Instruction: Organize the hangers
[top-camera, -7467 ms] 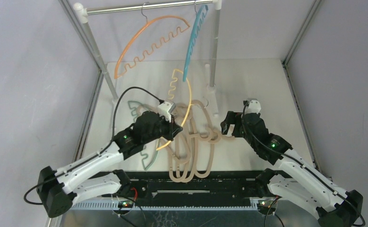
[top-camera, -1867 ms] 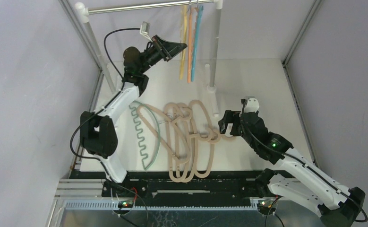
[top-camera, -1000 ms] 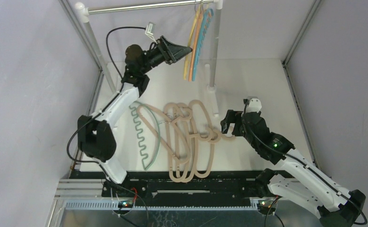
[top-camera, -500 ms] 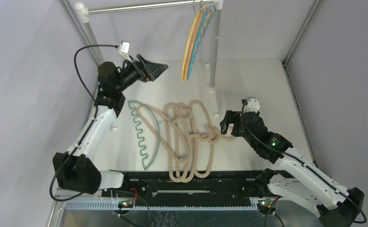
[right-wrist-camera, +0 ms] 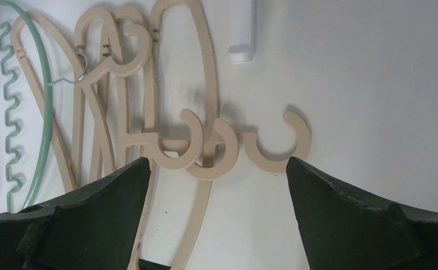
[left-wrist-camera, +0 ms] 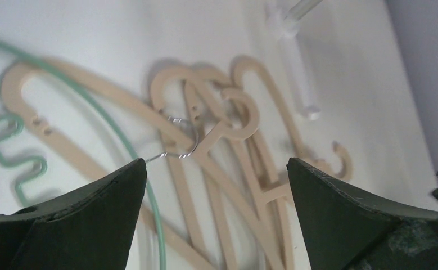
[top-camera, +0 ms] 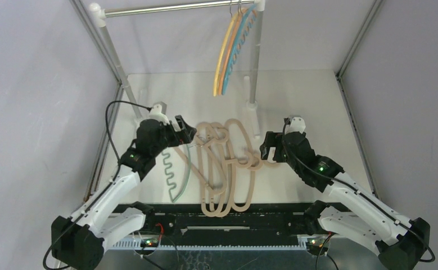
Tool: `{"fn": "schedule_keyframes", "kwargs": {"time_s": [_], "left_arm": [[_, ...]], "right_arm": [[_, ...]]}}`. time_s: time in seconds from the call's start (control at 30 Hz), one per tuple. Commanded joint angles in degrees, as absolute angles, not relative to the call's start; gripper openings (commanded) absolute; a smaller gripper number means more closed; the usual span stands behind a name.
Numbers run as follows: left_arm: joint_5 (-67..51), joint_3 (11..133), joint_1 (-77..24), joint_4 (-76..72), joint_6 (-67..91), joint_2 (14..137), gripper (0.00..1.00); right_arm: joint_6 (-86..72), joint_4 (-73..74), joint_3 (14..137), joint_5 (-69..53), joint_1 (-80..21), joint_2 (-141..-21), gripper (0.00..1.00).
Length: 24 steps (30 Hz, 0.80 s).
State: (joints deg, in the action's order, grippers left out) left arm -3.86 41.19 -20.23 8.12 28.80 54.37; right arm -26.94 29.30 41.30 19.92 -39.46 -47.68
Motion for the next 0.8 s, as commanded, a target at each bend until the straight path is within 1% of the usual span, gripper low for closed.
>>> {"fn": "schedule_keyframes", "kwargs": {"time_s": [0.0,0.17,0.23,0.43,0.63,0.77], "left_arm": [[6.95,35.01,-23.78,7.14,30.94,52.60,0.98],[14.48,30.06,-27.21,10.27,34.52,49.83,0.88],[16.92,28.71,-30.35,11.06,36.40,49.65,0.83],[23.26,27.19,-39.03,11.93,41.85,53.54,0.76],[24.53,25.33,-40.39,9.06,44.78,58.69,0.71],[24.91,24.64,-41.15,8.70,46.42,60.34,0.61]], "right_arm": [[-26.54,26.35,41.15,19.07,-39.79,-47.48,1.00],[-26.16,27.24,41.16,19.62,-39.99,-46.95,1.00],[-26.12,27.34,41.15,19.85,-39.99,-47.00,1.00],[-26.51,26.89,41.14,19.29,-40.40,-47.22,1.00],[-26.31,27.50,40.56,20.38,-40.61,-46.44,1.00],[-26.41,27.42,40.02,20.26,-40.61,-46.32,1.00]]}}
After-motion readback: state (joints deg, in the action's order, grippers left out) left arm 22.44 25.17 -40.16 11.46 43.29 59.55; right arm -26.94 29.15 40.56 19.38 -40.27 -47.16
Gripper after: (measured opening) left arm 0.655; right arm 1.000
